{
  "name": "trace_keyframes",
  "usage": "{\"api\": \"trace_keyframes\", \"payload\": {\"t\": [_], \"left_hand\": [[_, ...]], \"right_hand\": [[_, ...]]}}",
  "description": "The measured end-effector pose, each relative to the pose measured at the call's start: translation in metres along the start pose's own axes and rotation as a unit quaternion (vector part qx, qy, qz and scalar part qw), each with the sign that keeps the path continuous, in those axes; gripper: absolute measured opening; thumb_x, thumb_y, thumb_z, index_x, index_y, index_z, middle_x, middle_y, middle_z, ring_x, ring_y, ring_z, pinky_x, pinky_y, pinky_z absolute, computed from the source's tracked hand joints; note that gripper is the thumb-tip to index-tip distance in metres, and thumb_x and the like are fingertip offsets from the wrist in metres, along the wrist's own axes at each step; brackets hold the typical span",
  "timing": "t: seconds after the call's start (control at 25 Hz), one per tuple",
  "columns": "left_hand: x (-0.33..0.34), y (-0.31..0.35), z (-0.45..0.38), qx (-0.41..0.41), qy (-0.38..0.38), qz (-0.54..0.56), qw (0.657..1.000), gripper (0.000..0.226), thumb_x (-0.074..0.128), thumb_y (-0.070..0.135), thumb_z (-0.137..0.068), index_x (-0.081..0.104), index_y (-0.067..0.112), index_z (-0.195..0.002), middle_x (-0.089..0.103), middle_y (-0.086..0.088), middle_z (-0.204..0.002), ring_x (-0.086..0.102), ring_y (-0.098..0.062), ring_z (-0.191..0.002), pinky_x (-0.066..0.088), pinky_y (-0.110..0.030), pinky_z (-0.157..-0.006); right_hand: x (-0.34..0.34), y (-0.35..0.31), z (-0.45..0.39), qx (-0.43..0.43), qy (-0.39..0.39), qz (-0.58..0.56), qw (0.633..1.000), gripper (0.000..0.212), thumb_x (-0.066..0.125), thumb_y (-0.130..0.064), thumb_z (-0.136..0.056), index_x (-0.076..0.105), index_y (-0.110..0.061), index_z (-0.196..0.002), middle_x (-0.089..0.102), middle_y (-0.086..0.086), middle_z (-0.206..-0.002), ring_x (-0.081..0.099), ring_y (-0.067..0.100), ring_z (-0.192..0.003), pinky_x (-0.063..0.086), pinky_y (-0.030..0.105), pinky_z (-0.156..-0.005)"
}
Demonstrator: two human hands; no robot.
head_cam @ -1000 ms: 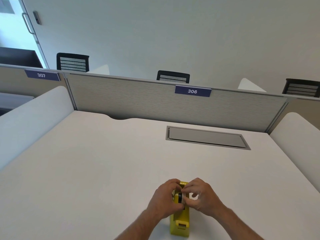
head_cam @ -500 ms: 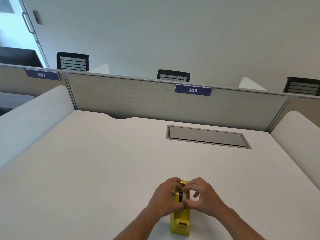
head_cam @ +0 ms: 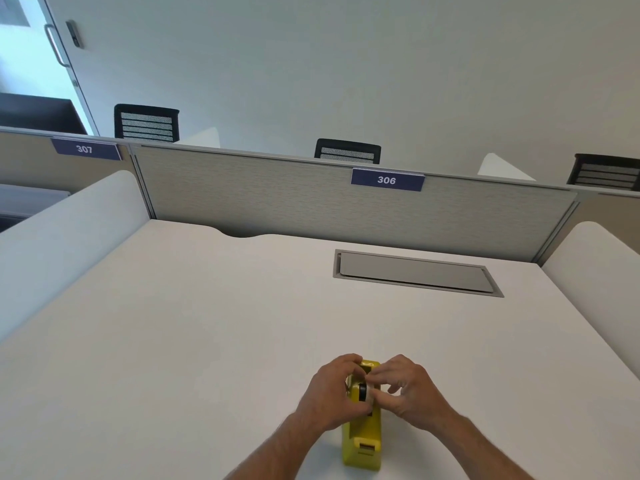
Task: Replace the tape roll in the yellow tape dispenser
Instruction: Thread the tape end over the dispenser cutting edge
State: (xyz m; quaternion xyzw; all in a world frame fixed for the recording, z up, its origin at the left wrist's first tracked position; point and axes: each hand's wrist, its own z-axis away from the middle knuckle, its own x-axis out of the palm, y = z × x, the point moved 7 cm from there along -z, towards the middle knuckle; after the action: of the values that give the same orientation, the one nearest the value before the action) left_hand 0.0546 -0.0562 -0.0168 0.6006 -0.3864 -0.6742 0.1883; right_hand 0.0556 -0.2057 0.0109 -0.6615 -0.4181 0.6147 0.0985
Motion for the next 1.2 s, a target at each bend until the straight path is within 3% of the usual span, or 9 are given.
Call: {"api": "trace_keyframes", "payload": {"t": [0.08, 0.28, 0.48, 0.64, 1.2], "left_hand": [[0.0009, -0.0009, -0.0001, -0.004, -0.004, -0.003, 1.0, 0.05, 0.082, 0.043, -0.068, 0.066, 0.03, -0.114, 0.049, 0.015, -0.146, 0.052, -0.009, -0.125, 0.054, -0.03, -0.101], [0.0008, 0.0002, -0.0003, -0.003, -0.005, -0.003, 1.0, 0.049, 0.082, 0.042, -0.069, 0.066, 0.03, -0.114, 0.049, 0.015, -0.146, 0.052, -0.009, -0.125, 0.054, -0.029, -0.101], [0.0009, -0.0007, 0.0, -0.002, -0.006, -0.003, 1.0, 0.05, 0.083, 0.041, -0.067, 0.066, 0.03, -0.113, 0.048, 0.016, -0.146, 0.052, -0.007, -0.124, 0.054, -0.027, -0.099], [0.0007, -0.0003, -0.0004, 0.0, -0.006, 0.002, 1.0, 0.05, 0.082, 0.043, -0.065, 0.066, 0.03, -0.112, 0.049, 0.016, -0.145, 0.052, -0.007, -0.123, 0.054, -0.028, -0.098], [0.0008, 0.0004, -0.0018, -0.005, -0.009, -0.009, 1.0, 0.053, 0.084, 0.039, -0.067, 0.066, 0.028, -0.116, 0.048, 0.014, -0.147, 0.051, -0.009, -0.127, 0.053, -0.03, -0.101]], "right_hand": [[-0.0019, 0.0003, -0.0006, -0.001, 0.008, -0.01, 1.0, 0.023, 0.075, -0.027, -0.076, 0.076, -0.038, -0.097, 0.069, -0.031, -0.088, 0.059, 0.005, -0.096, 0.058, 0.027, -0.062], [-0.0023, -0.0014, -0.0016, -0.004, 0.011, -0.005, 1.0, 0.024, 0.072, -0.039, -0.073, 0.073, -0.045, -0.097, 0.068, -0.034, -0.087, 0.059, 0.005, -0.098, 0.058, 0.023, -0.062], [-0.0013, -0.0023, -0.0053, -0.011, 0.006, 0.011, 1.0, 0.015, 0.072, -0.03, -0.079, 0.079, -0.033, -0.092, 0.067, -0.035, -0.083, 0.059, 0.005, -0.093, 0.057, 0.028, -0.065], [-0.0015, -0.002, -0.0034, -0.001, 0.004, -0.005, 1.0, 0.02, 0.068, -0.038, -0.076, 0.077, -0.034, -0.093, 0.067, -0.033, -0.084, 0.059, 0.004, -0.094, 0.059, 0.029, -0.061], [0.003, -0.0036, 0.0006, 0.011, -0.016, 0.015, 1.0, 0.031, 0.078, -0.036, -0.065, 0.075, -0.035, -0.096, 0.066, -0.026, -0.092, 0.055, 0.007, -0.096, 0.056, 0.024, -0.063]]}}
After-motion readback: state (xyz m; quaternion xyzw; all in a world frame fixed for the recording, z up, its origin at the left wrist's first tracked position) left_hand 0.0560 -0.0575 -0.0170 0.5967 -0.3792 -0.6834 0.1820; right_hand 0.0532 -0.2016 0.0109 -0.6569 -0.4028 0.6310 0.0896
